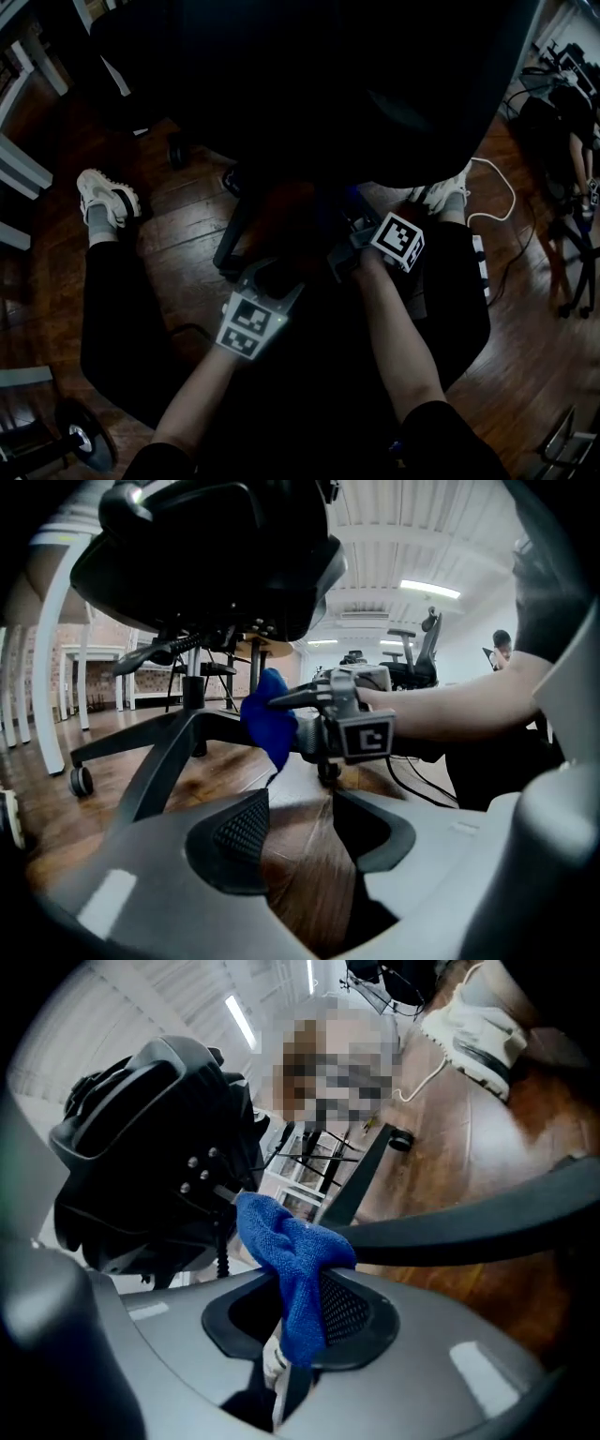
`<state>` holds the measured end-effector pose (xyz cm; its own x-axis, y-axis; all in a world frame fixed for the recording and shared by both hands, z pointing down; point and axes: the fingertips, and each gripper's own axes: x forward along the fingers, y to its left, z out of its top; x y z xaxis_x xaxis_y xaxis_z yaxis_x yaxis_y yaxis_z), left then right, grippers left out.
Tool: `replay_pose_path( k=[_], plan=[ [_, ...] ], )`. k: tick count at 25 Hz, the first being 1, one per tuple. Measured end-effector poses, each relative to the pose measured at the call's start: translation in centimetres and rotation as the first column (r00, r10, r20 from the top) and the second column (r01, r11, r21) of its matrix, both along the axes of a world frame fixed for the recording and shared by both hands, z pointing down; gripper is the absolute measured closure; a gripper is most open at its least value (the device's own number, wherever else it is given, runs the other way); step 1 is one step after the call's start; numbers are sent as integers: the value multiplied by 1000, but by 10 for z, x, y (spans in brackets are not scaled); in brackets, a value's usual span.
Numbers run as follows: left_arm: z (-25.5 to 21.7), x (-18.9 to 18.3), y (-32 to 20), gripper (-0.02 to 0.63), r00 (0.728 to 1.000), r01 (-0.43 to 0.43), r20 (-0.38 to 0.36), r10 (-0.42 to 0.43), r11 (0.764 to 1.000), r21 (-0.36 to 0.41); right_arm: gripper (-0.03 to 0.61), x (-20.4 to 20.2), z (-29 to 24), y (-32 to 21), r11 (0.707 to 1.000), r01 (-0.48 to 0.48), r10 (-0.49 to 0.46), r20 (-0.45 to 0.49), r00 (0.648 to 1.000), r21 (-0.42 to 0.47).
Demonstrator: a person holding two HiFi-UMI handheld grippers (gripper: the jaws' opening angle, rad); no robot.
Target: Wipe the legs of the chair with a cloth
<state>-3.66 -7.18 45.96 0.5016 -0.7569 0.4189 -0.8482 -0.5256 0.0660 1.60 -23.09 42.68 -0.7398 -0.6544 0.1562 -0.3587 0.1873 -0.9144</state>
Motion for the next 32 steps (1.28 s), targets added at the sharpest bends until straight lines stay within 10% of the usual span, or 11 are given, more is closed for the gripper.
replay_pose_path(
  k=[6,14,32],
  plan=[
    [-4,-19,6,397,999,47,-12,-47,999,-1,474,-14,-9,-62,991,-135,135,23,991,1],
    [7,-10,-1,397,999,21,-26,-22,1000,-22,476,36,19,-57,983,-176,185,-384,905,59],
    [3,81,-28,399,996,-93,-22,92,993,-79,474,113,42,-2,997,-71,57,-421,905,-18]
  ],
)
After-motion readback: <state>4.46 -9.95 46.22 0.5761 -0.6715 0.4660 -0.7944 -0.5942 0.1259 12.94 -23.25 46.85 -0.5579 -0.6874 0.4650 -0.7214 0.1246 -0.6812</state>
